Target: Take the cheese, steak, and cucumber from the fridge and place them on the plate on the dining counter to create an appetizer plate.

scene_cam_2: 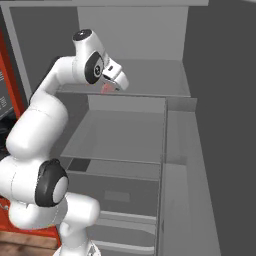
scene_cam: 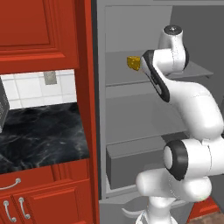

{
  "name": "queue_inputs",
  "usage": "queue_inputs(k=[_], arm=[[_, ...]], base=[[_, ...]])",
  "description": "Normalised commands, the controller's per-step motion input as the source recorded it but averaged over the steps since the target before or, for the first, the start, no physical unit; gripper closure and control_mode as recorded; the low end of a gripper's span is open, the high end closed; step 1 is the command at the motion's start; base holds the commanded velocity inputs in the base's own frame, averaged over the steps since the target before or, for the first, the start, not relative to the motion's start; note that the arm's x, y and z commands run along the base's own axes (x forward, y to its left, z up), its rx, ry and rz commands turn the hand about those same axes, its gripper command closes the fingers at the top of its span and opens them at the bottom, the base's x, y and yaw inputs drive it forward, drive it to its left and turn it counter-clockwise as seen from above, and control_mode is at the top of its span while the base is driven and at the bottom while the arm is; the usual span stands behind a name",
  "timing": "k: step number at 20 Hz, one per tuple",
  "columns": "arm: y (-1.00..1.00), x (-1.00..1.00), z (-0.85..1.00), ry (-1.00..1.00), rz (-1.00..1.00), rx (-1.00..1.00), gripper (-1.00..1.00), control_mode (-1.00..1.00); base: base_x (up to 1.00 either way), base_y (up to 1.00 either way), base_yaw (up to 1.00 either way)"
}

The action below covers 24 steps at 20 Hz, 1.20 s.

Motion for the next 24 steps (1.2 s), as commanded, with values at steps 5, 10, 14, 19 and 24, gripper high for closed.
queue_inputs(k=[5,10,14,19,24], arm=[[0.36,-1.00,0.11,-0.01,0.01,0.00,1.00,-1.00],[0.19,-1.00,0.01,0.05,0.03,0.01,1.00,-1.00],[0.06,-1.00,0.00,0.14,0.05,0.02,1.00,-1.00],[0.00,-0.80,-0.09,0.20,0.06,0.01,1.00,-1.00],[0.00,-0.12,-0.09,0.27,0.03,0.02,1.00,-1.00]], base=[[0.00,0.00,0.00],[0.00,0.00,0.00],[0.00,0.00,0.00],[0.00,0.00,0.00],[0.00,0.00,0.00]])
